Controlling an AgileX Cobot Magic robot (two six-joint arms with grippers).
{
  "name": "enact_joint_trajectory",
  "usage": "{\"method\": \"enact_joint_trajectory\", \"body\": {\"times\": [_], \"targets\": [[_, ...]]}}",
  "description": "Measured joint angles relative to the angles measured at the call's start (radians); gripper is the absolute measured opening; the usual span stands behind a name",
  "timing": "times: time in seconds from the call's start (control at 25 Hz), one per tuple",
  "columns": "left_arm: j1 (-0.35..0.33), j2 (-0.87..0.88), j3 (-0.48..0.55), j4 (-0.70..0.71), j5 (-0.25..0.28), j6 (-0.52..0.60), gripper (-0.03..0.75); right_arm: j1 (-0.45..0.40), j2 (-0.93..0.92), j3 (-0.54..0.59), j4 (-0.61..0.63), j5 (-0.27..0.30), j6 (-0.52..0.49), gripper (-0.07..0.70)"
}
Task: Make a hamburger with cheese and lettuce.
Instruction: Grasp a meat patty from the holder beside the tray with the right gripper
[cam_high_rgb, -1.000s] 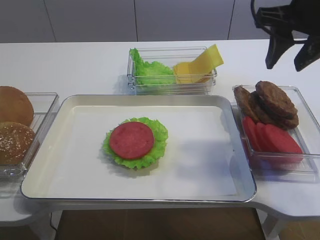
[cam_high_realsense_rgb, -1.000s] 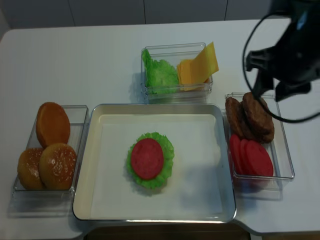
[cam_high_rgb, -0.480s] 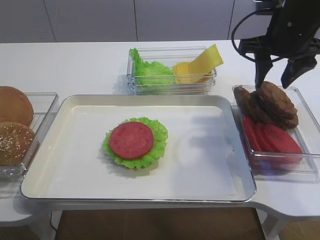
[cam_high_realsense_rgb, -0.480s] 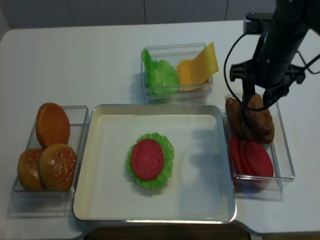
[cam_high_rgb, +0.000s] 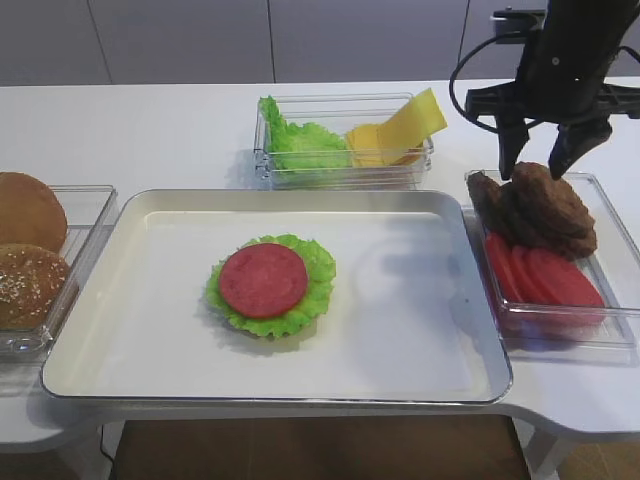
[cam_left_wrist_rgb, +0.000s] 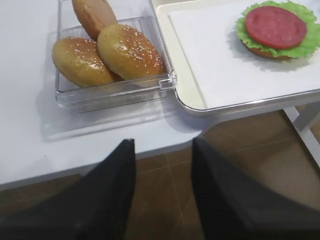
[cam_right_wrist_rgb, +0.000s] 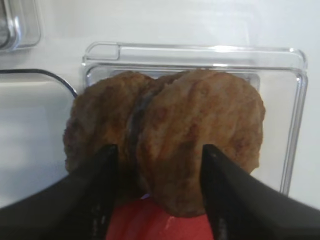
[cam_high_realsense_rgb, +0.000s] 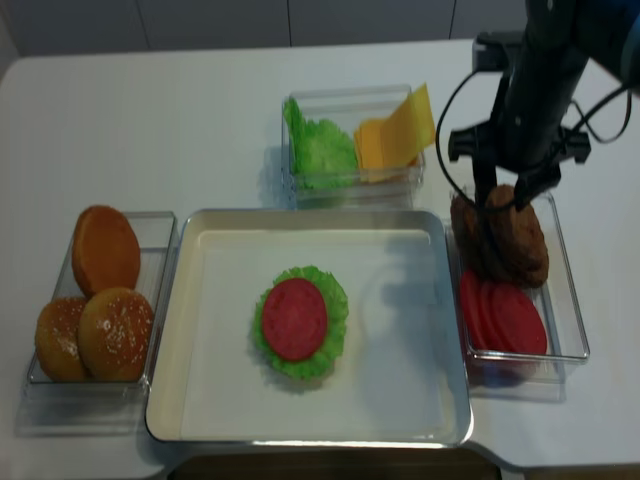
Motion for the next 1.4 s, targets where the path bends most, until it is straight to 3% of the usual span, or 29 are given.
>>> {"method": "enact_joint_trajectory", "body": {"times": [1.4], "targets": [[0.000,0.000,0.000,0.000,0.000,0.000,0.283,0.000,0.040,0.000,-0.035,0.000,-0.013,0.409]]}}
